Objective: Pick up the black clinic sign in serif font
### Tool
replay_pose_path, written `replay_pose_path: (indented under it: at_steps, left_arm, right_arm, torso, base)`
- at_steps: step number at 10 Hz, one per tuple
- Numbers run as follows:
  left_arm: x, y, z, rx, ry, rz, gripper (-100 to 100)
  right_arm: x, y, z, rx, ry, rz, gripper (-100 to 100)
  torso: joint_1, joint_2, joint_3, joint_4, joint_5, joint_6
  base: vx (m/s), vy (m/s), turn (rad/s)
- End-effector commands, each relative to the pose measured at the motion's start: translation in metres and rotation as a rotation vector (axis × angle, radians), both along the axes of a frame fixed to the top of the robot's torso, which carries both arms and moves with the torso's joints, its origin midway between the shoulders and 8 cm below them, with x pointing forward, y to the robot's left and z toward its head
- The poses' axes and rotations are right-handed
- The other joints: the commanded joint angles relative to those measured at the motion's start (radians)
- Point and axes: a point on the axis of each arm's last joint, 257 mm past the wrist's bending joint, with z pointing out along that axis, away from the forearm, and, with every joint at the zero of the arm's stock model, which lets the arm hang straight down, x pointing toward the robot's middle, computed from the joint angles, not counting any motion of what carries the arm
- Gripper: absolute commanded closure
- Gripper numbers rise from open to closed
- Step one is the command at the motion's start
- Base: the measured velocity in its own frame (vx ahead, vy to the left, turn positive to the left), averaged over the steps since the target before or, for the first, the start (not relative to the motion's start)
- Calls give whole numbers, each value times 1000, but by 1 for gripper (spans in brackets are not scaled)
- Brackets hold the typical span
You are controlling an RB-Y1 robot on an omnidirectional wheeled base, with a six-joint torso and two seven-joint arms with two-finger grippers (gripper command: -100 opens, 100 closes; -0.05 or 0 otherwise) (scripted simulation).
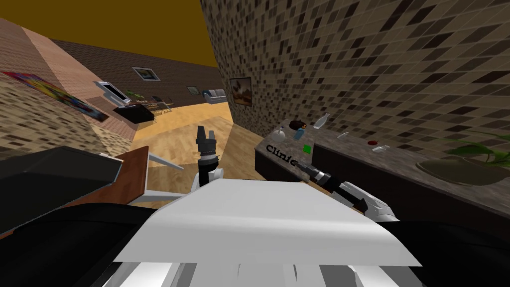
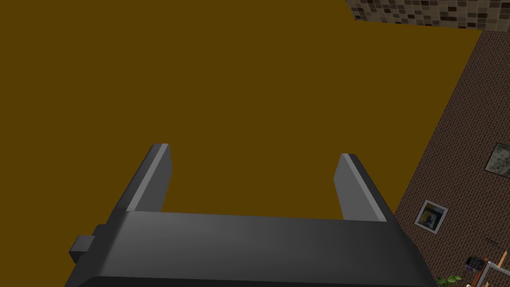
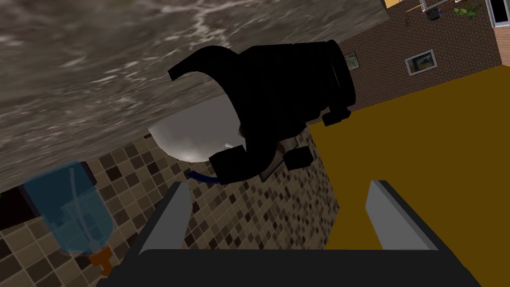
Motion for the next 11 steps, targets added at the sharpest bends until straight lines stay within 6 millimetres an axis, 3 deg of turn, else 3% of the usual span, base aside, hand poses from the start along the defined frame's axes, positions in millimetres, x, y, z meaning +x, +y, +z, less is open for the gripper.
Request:
replay_pose_path:
  at_steps: [1, 2, 3, 6, 11]
  left_arm:
    - [0, 0, 0, 0, 0, 0, 0]
    - [0, 0, 0, 0, 0, 0, 0]
    - [0, 0, 0, 0, 0, 0, 0]
    - [0, 0, 0, 0, 0, 0, 0]
    - [0, 0, 0, 0, 0, 0, 0]
  right_arm:
    - [-11, -13, -13, -64, 46, 26, -100]
    - [-10, -19, -10, -94, 51, 41, -100]
    - [-21, -31, -22, -136, 91, 58, -100]
    - [-31, -54, -27, -228, 142, 98, -100]
    - [-66, -105, -44, -388, 284, 166, -100]
  torso:
    - [0, 0, 0, 0, 0, 0]
    - [1, 0, 0, 0, 0, -1]
    - [1, 0, 0, 0, 0, 0]
    - [3, 0, 0, 0, 0, 0]
    - [2, 1, 1, 0, 1, 0]
  base:
    - [32, 66, 188]
    - [25, 53, 85]
    - [30, 62, 159]
    - [23, 66, 118]
    - [27, 81, 150]
